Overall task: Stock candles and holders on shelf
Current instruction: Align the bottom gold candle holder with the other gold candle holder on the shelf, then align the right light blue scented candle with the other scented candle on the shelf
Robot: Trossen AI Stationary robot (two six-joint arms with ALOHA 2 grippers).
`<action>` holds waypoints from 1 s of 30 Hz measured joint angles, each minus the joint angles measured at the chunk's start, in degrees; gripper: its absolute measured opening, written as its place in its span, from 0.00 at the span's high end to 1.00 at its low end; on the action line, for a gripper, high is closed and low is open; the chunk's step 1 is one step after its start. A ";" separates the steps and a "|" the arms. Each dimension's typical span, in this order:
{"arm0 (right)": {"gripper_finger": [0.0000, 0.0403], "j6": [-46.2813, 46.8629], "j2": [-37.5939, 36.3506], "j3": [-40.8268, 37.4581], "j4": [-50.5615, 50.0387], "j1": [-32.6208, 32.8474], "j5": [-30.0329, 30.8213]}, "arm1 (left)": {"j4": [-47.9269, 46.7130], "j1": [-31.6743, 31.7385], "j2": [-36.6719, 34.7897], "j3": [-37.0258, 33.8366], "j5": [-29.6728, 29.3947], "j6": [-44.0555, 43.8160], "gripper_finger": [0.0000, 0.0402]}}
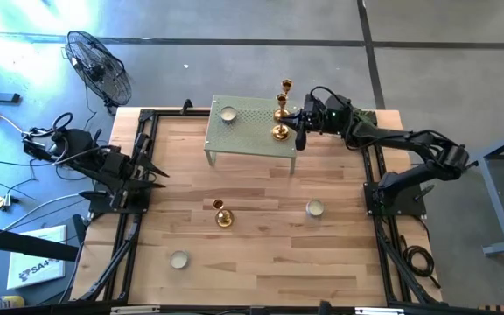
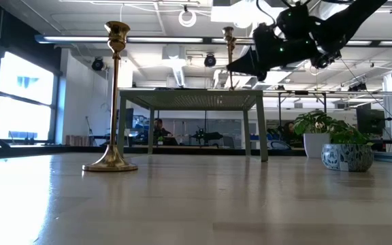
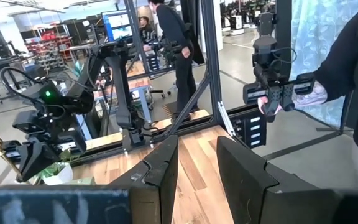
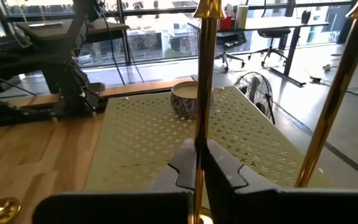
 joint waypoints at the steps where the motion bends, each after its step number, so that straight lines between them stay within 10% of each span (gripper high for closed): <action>1: 0.99 -0.02 0.36 0.00 0.48 -0.15 -0.11 | 0.00 0.00 0.02 0.00 0.00 0.00 0.73; 19: 0.99 0.80 1.52 0.00 0.38 -3.19 -4.30 | -0.01 0.00 -0.02 0.00 -2.40 0.31 0.73; 30: 0.75 5.45 1.56 -0.17 -0.77 -3.01 -4.64 | -0.02 0.02 0.00 0.00 -2.56 0.42 0.73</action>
